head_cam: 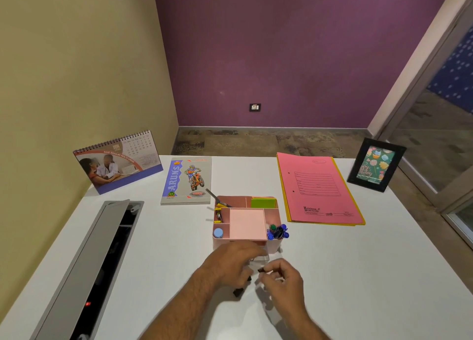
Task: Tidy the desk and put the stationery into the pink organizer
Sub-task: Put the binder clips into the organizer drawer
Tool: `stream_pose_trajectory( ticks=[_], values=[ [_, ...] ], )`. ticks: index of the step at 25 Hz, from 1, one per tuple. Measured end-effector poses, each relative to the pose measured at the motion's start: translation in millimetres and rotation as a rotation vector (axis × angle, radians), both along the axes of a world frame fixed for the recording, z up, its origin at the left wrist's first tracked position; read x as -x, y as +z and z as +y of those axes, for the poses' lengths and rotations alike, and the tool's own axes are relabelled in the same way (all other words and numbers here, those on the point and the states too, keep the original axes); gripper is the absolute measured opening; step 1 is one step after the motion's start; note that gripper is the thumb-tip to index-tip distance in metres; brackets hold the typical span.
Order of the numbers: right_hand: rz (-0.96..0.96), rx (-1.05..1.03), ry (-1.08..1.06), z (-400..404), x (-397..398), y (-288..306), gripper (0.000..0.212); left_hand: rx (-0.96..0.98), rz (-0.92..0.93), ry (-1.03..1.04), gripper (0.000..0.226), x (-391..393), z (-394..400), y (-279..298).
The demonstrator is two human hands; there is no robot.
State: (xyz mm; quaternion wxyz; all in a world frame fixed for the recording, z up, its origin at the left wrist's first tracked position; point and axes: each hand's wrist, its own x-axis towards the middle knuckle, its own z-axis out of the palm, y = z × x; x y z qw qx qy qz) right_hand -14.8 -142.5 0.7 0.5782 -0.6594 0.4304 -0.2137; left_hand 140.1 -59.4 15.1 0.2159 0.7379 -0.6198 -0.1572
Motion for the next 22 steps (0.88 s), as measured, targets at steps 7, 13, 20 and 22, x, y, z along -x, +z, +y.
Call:
stream_pose_trajectory(
  ticks=[7,13,20,22],
  values=[
    [-0.177,-0.065,0.026,-16,-9,10,0.009,0.146,0.102,0.059,0.024,-4,-10,9],
    [0.242,0.42,0.322,5,18,-28,0.016,0.002,-0.212,0.175,0.027,-19,-14,9],
    [0.703,0.85,0.914,-1,0,-41,0.074,-0.206,-0.365,0.267,0.03,-13,-26,7],
    [0.759,0.886,0.948,-1,-6,-50,0.082,-0.237,-0.392,0.262,0.028,-13,-28,5]
  ],
)
